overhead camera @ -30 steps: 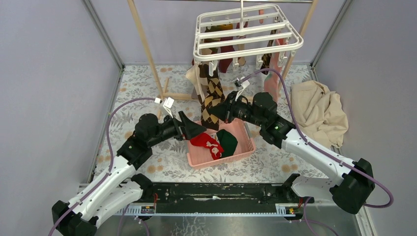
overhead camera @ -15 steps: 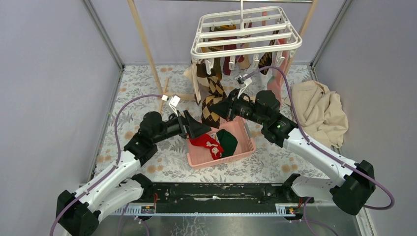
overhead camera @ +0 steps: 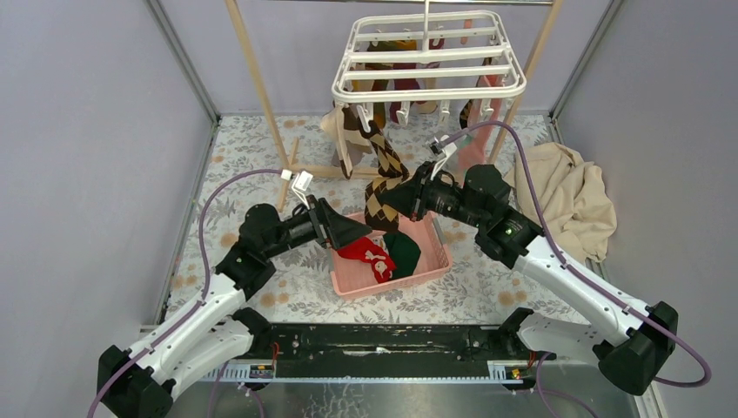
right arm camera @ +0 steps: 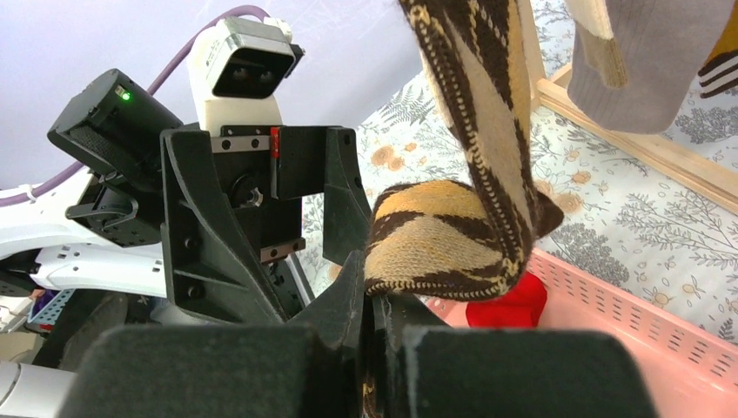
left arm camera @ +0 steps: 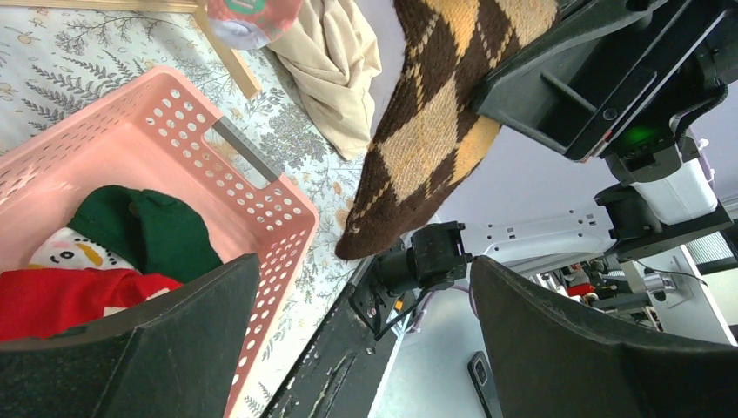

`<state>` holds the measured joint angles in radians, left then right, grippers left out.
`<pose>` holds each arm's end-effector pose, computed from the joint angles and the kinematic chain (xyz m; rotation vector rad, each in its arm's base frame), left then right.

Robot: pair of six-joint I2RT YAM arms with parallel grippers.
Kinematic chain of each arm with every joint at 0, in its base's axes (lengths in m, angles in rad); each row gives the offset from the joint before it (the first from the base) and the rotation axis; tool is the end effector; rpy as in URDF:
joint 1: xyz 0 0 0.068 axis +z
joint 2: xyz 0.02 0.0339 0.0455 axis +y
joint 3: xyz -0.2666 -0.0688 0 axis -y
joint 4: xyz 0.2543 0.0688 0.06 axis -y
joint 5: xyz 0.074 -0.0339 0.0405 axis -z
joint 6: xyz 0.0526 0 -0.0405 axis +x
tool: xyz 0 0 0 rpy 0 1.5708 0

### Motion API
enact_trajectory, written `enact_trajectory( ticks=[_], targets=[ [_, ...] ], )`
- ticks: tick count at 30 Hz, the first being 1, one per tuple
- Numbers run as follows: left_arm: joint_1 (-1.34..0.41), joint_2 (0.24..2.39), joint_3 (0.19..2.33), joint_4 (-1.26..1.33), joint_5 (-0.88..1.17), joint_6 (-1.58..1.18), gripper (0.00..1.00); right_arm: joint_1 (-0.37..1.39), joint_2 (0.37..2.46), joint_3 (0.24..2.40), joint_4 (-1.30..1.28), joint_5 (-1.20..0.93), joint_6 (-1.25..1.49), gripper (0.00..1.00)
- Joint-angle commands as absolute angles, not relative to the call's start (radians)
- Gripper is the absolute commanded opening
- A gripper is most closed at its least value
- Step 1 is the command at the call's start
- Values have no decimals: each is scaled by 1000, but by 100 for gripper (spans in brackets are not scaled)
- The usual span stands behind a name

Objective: Remove the socks clipped to the hanger
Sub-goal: Remove the sock from the hanger.

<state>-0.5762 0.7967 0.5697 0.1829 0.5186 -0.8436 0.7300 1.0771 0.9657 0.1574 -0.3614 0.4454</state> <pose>0.1656 -0.1387 0.3001 0.2103 1.8225 -1.4667 0.1934 0.1980 0.3853 -0.5387 1.5661 1.1917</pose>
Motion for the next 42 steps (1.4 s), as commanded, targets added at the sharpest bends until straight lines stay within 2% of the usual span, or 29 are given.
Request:
enact_trajectory(
  ticks=[1, 18, 26, 27, 29, 33, 37, 40, 42],
  targets=[
    [-581, 805, 542, 301, 545, -871, 99, 720, 1046, 978, 131, -386, 406, 0],
    [-586, 881, 466, 621, 532, -940, 99, 719, 1096, 900, 330, -480, 558, 0],
    [-605, 927, 478, 691, 522, -953, 98, 720, 1134, 872, 438, -512, 638, 0],
    [-607, 926, 480, 693, 519, -950, 95, 721, 1137, 869, 448, -516, 647, 0],
    [-607, 926, 485, 696, 519, -946, 82, 720, 1146, 866, 465, -522, 661, 0],
    [-609, 929, 491, 695, 526, -945, 46, 720, 1155, 863, 484, -528, 674, 0],
    [-611, 930, 495, 689, 529, -943, 22, 719, 1160, 866, 489, -528, 679, 1],
    [-610, 924, 498, 676, 525, -938, 2, 719, 1163, 868, 489, -527, 680, 8],
    [-611, 917, 508, 648, 521, -932, 0, 721, 1162, 878, 468, -516, 664, 23]
  ],
)
